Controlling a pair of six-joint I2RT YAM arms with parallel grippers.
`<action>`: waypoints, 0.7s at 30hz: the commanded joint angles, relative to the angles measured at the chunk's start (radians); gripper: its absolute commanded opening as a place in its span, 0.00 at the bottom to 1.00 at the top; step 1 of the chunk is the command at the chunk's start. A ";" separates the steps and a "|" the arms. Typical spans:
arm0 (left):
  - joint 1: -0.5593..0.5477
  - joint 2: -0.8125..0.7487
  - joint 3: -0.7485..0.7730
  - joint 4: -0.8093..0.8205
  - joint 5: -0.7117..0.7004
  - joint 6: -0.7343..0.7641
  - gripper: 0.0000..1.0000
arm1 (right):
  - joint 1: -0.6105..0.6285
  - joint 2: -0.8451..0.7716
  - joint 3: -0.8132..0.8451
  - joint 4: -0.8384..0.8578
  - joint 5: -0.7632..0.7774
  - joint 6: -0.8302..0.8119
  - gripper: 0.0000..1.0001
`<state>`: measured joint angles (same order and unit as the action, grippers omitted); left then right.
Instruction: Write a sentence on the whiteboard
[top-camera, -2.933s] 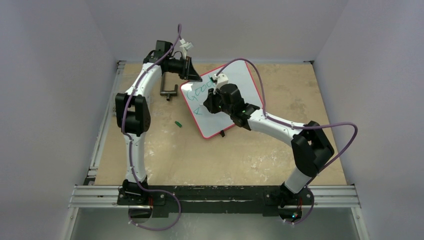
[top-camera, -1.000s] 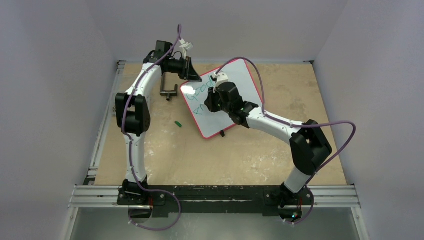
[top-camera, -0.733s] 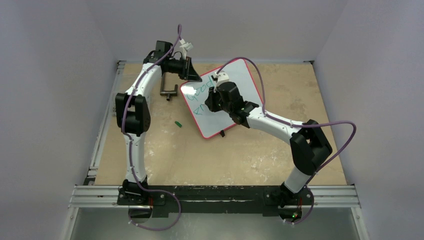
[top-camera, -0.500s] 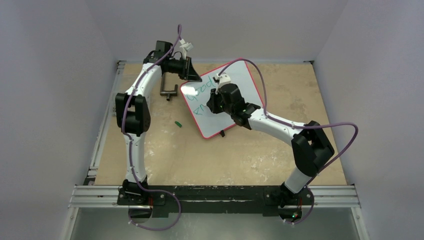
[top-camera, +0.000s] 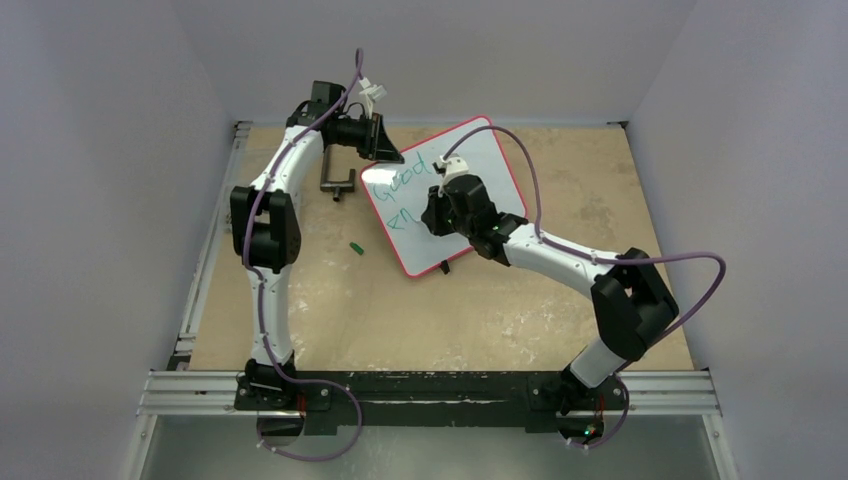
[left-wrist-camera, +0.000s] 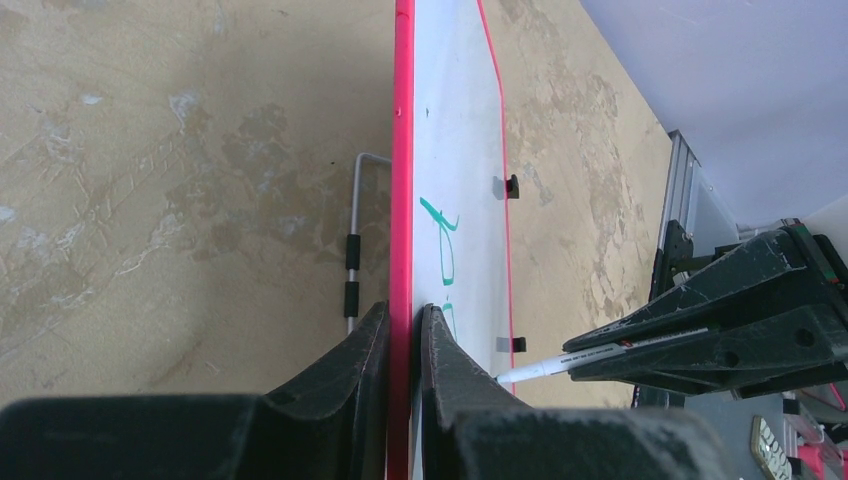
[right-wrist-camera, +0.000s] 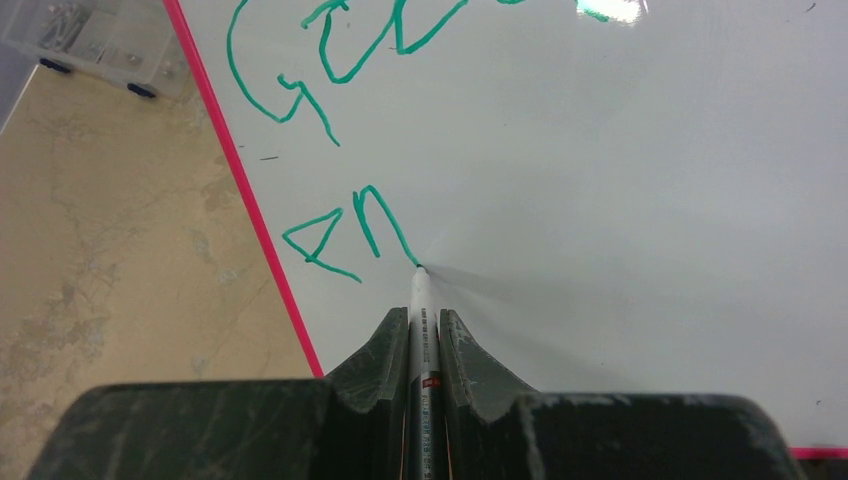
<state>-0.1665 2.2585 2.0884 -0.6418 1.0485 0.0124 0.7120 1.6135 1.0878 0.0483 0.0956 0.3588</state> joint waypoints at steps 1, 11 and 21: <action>-0.016 -0.067 -0.009 0.016 -0.002 0.060 0.00 | -0.010 -0.051 0.026 -0.047 0.035 -0.013 0.00; -0.016 -0.068 -0.010 0.016 -0.001 0.060 0.00 | -0.015 -0.051 0.117 -0.063 0.021 -0.015 0.00; -0.016 -0.070 -0.010 0.016 0.001 0.061 0.00 | -0.025 0.023 0.155 -0.054 -0.010 -0.006 0.00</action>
<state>-0.1699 2.2471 2.0830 -0.6426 1.0481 0.0124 0.6922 1.6081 1.2095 -0.0223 0.1024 0.3546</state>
